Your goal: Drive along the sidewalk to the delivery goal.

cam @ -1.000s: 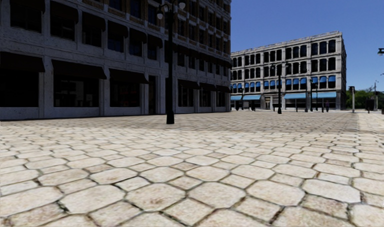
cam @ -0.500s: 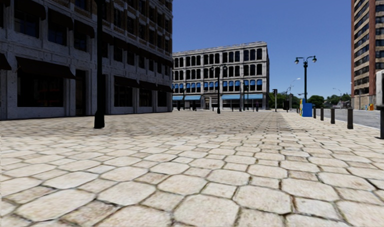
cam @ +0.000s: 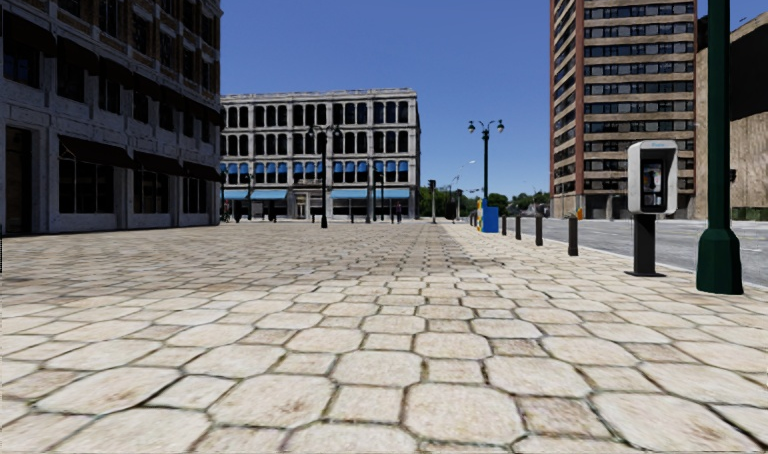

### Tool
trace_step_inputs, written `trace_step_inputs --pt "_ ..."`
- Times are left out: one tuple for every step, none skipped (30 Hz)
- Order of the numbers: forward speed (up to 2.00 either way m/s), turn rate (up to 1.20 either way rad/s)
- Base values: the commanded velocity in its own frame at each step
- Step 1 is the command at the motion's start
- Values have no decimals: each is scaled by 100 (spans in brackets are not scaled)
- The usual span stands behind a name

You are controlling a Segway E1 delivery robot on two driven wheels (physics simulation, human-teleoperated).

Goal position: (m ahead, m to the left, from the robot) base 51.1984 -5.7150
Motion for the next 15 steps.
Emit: trace_step_inputs --pt "200 -3" --pt "200 -3" --pt "200 0" --pt "200 0" --pt "200 0" --pt "200 0" --pt "200 0" --pt "200 0" --pt "200 0" --pt "200 0" --pt "200 0" --pt "200 0" --pt "200 0" --pt "200 0" --pt "200 0"
